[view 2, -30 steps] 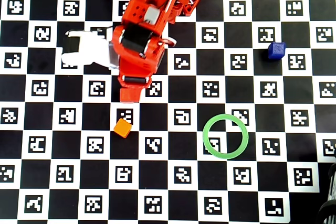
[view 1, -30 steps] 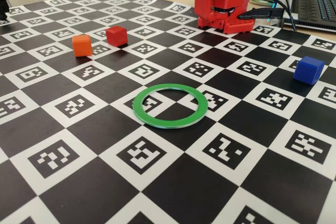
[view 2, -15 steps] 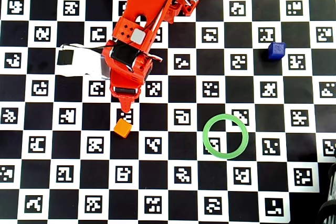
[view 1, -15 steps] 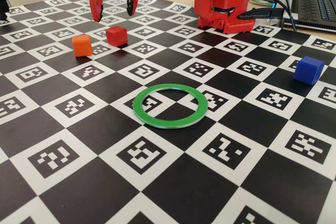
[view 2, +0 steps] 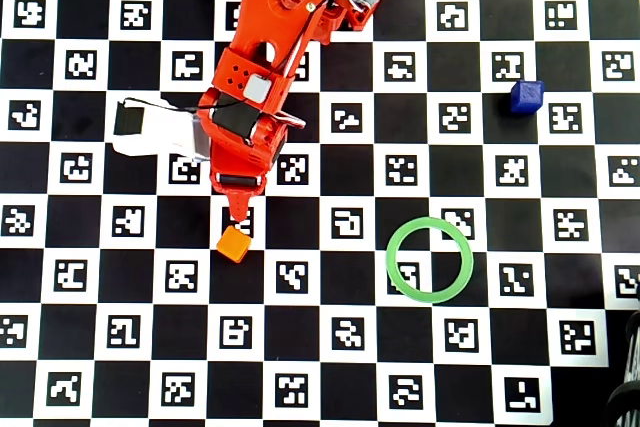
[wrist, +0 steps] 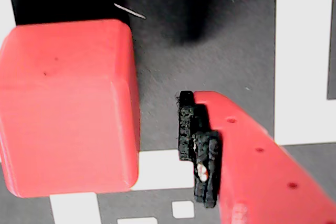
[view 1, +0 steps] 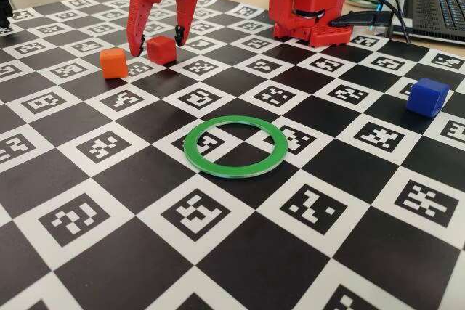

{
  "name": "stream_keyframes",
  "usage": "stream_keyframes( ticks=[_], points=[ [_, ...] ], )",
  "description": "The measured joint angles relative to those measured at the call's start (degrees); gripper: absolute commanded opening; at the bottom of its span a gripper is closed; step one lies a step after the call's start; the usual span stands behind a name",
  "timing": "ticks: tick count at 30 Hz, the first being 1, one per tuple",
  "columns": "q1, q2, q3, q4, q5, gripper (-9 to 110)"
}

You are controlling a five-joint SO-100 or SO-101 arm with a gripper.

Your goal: Grab the red cube then put it in the green circle then put the blue cube on top and finally the orange cube on top

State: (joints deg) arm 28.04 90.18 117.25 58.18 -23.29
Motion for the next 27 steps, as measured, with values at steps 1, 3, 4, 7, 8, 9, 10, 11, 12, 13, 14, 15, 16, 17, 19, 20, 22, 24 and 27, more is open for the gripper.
stream_keyframes(
  ticks=[1, 3, 4, 7, 8, 9, 10, 11, 12, 13, 14, 15, 16, 17, 19, 20, 22, 24, 27],
  points=[
    [0.0, 0.0, 0.2, -0.4, 0.0, 37],
    [0.0, 0.0, 0.2, -0.9, 0.1, 37],
    [0.0, 0.0, 0.2, -1.0, -0.4, 37],
    [0.0, -0.3, 0.2, -1.1, -0.6, 36],
    [0.0, -0.5, 0.2, -1.1, -0.6, 35],
    [0.0, -0.8, 0.2, -1.1, -0.8, 35],
    [0.0, -0.9, 0.2, -1.1, -0.8, 33],
    [0.0, -1.0, 0.2, -1.1, -1.0, 32],
    [0.0, -1.0, 0.2, -1.1, -1.1, 31],
    [0.0, -1.1, 0.2, -1.1, -1.1, 30],
    [0.0, -1.1, 0.2, -1.1, -1.1, 29],
    [0.0, -1.1, 0.2, -1.1, -1.1, 27],
    [0.0, -1.1, 0.2, -1.1, -1.1, 25],
    [0.0, -1.1, 0.2, -1.2, -1.1, 22],
    [0.0, -1.1, 0.2, -1.4, -1.1, 15],
    [0.0, -1.1, 0.2, -1.6, -1.1, 11],
    [0.0, -1.1, 0.2, -1.8, -1.1, 5],
    [0.0, -1.1, 0.2, -1.8, -0.7, 4],
    [0.0, -1.1, 0.2, -1.8, -0.4, 4]
  ],
)
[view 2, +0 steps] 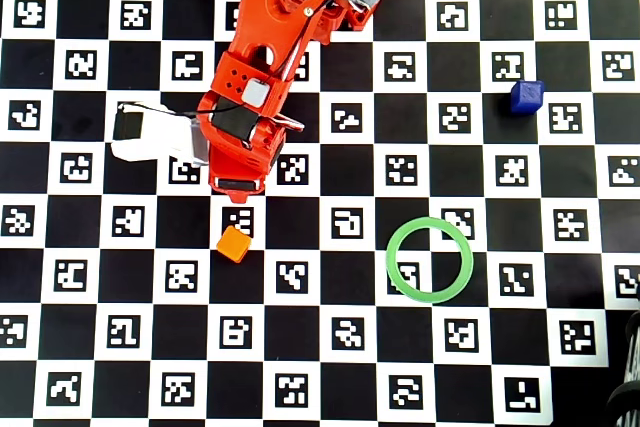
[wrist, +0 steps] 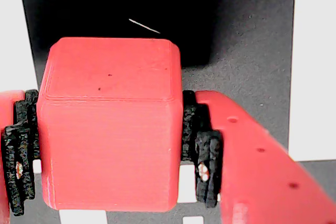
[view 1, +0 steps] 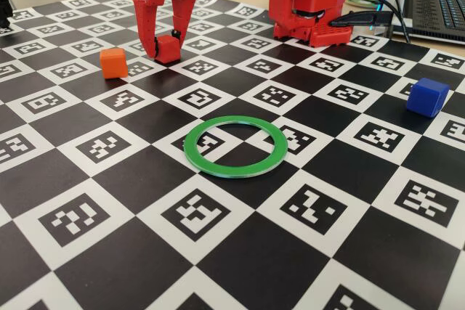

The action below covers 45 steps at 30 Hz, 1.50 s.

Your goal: Grab the red cube then put it in the green circle then put the blue cube on top and finally the orange cube on top

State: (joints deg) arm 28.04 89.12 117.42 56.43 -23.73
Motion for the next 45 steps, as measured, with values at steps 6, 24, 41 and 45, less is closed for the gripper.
stream_keyframes(
  ticks=[6, 24, 41, 45],
  points=[
    [0.0, 0.0, -1.5, 5.3, -0.1, 0],
    [-15.2, 3.2, -42.9, 43.6, 10.5, 0],
    [-46.0, -6.3, -44.9, 36.9, 48.0, -1],
    [-49.2, -13.6, -49.1, 34.1, 50.4, -1]
  ],
)
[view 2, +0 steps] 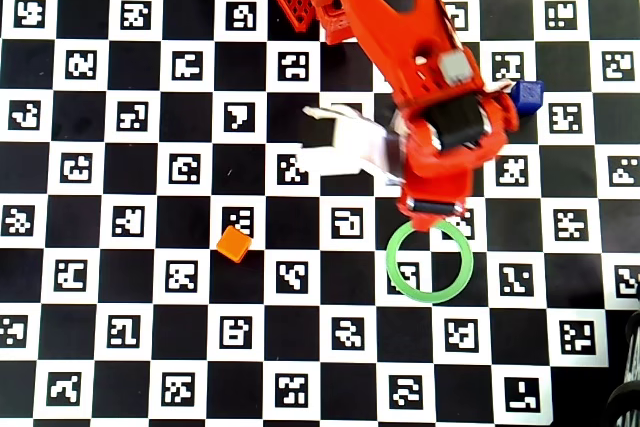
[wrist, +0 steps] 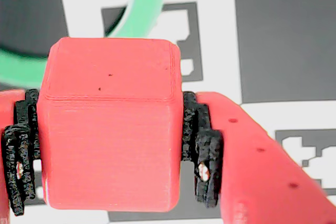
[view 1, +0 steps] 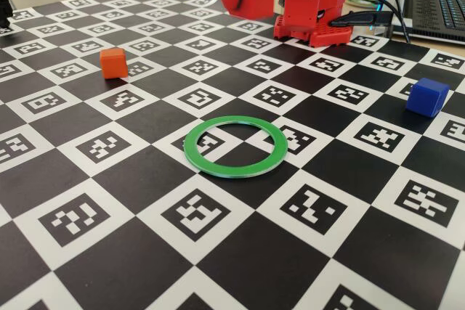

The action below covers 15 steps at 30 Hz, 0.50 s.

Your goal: Grab the red cube then put it in the green circle then put the blue cube on top and finally the orange cube on top

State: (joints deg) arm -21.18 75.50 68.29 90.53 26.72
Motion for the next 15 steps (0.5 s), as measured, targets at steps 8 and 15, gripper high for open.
stream_keyframes(
  ticks=[8, 15],
  points=[
    [-1.3, -6.9, -2.7, -5.3, 0.4, -1],
    [-1.3, -9.0, 1.5, -12.5, -2.6, -1]
  ],
)
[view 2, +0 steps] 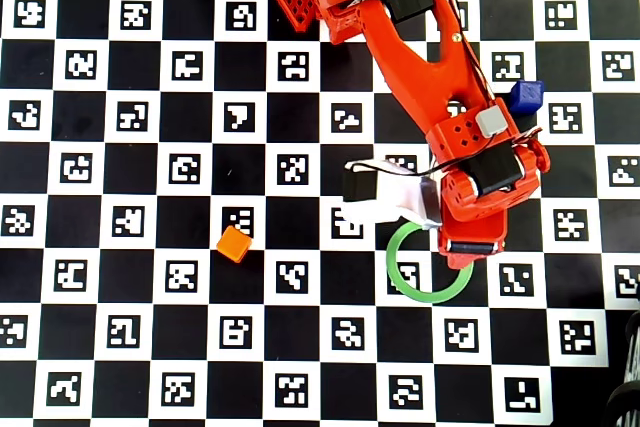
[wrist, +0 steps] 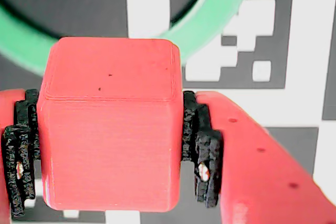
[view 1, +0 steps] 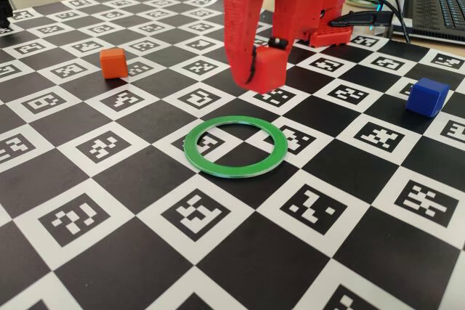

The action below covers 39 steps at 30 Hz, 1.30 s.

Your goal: Grab the red cube then put it in the green circle then put the blue cube on top and finally the orange cube on top

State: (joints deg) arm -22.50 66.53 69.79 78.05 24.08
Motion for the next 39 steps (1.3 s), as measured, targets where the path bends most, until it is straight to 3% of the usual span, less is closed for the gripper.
stream_keyframes(
  ticks=[39],
  points=[
    [3.3, -12.0, -3.9, -5.1, -1.4, -2]
  ],
)
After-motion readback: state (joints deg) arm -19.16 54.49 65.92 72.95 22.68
